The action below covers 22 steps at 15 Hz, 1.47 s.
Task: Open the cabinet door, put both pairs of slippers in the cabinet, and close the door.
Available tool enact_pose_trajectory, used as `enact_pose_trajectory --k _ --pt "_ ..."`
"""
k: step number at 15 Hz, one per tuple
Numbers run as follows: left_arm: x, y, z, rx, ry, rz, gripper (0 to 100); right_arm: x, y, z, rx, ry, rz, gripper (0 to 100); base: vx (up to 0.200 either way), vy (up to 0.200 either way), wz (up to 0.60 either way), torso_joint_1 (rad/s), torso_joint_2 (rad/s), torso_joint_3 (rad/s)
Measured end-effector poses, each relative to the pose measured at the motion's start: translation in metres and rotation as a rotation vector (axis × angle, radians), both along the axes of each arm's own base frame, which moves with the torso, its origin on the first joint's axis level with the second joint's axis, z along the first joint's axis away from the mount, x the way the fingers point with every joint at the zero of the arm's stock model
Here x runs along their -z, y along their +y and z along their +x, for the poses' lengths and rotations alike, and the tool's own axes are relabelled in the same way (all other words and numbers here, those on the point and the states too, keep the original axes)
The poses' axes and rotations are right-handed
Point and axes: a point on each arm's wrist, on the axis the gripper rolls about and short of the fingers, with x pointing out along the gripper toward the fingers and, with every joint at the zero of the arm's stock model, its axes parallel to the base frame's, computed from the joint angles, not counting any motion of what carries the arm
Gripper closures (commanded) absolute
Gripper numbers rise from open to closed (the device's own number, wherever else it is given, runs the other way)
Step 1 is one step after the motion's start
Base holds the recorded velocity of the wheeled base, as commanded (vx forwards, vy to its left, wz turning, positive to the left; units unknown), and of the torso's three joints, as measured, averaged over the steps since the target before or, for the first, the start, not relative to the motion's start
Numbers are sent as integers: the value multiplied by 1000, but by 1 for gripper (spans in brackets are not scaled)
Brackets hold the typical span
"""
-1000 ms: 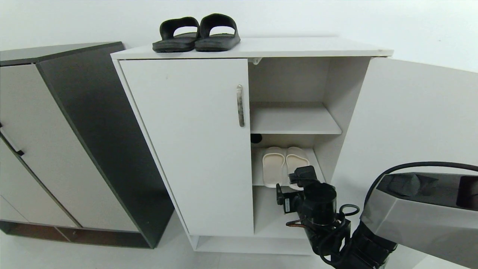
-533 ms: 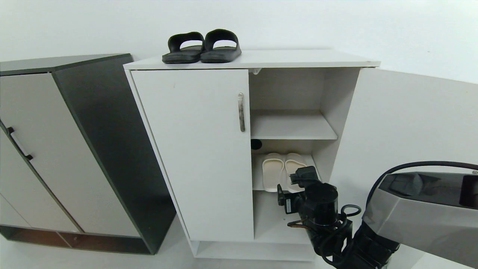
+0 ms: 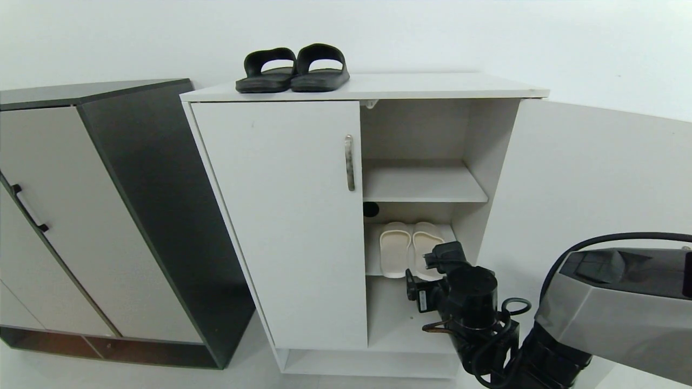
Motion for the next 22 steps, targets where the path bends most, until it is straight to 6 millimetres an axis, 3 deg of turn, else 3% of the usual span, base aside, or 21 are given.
enact_pose_trajectory --k 17,22 --pt "0 0 0 0 0 0 100 3 -6 -3 -1 12 -23 0 0 200 0 3 2 3" --pt "0 0 0 0 0 0 100 0 -7 -2 1 -26 -31 0 0 0 0 0 0 0"
